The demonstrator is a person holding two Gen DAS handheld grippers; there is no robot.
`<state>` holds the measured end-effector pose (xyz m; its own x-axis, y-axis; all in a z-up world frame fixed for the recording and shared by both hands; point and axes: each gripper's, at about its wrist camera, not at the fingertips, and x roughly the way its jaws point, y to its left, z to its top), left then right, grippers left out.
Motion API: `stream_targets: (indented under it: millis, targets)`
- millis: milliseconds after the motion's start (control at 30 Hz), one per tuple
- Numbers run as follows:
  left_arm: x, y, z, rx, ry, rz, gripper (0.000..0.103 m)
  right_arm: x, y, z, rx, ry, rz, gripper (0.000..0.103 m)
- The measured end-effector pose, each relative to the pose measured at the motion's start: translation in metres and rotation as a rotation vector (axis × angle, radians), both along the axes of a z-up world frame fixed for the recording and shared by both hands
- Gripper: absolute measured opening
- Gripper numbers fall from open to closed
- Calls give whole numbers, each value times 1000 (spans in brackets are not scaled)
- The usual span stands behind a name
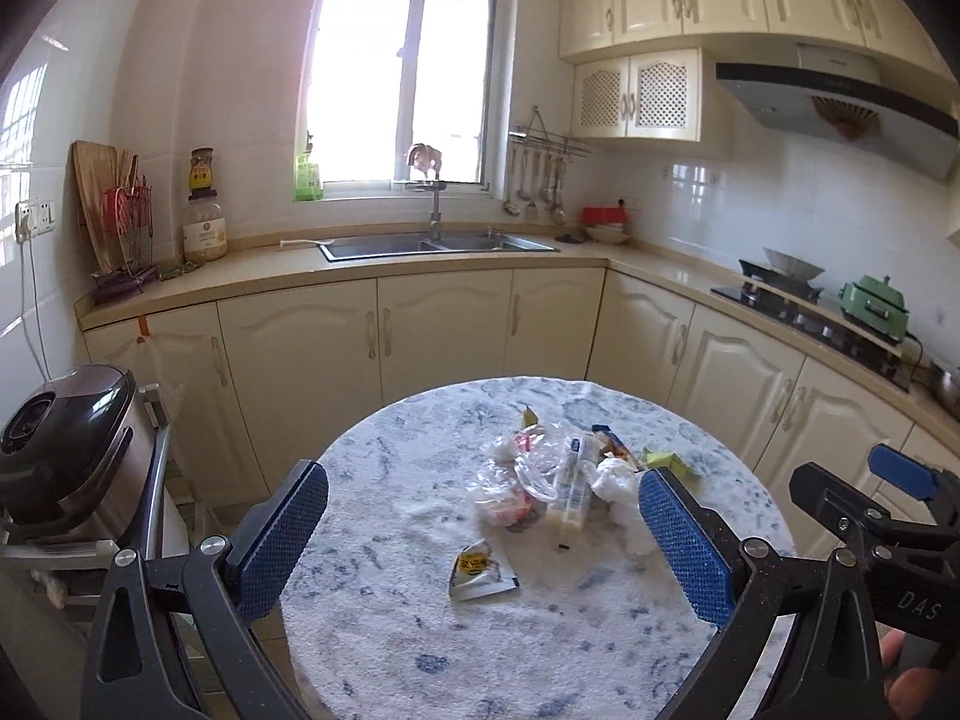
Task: Collect trash
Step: 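Move both open tools back to the table, then grasp the yellow-labelled wrapper with the left tool while the right grasps clear plastic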
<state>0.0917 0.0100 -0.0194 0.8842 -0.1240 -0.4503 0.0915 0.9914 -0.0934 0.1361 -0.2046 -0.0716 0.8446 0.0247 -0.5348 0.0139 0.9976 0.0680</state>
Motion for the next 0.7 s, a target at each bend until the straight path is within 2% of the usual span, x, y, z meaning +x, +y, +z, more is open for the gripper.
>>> stream_targets:
  millis: [133,300,400,533,700]
  targets:
    - [4,18,-3,-6,9,2,102,0,9,1,-22,-1,23,103]
    - [11,26,2,28,51,7,102,13,18,0,-56,58,53,103]
    - [23,28,-2,43,104,-4,102,23,21,-4,-52,109,63,103]
    - [48,25,-15,58,186,-28,102,42,24,-18,-71,181,72,102]
    - [87,15,-45,99,256,-61,102,67,19,-48,-59,264,82,92]
